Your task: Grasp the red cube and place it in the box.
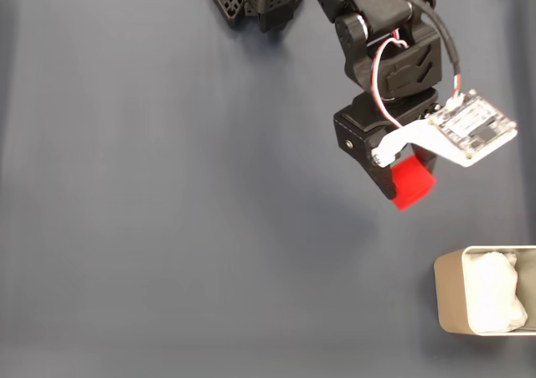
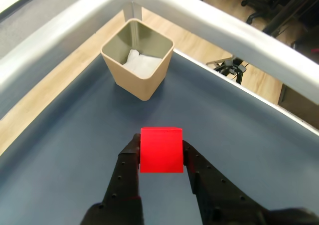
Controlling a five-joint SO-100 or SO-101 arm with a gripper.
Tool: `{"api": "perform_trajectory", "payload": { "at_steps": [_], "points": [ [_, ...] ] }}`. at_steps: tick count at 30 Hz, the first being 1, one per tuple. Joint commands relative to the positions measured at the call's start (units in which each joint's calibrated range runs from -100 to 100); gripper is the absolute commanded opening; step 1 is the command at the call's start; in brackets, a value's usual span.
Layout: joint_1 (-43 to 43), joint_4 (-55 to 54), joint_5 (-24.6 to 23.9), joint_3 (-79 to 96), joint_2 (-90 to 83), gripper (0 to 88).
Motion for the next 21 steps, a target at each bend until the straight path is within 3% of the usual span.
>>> {"api": "perform_trajectory", "payload": {
  "at_steps": [1, 21],
  "points": [
    [-0.02, 1.23, 0.68, -8.29, -0.79, 0.0],
    [-1.58, 4.35, 1.03, -37.03, 18.63, 0.0]
  ]
}}
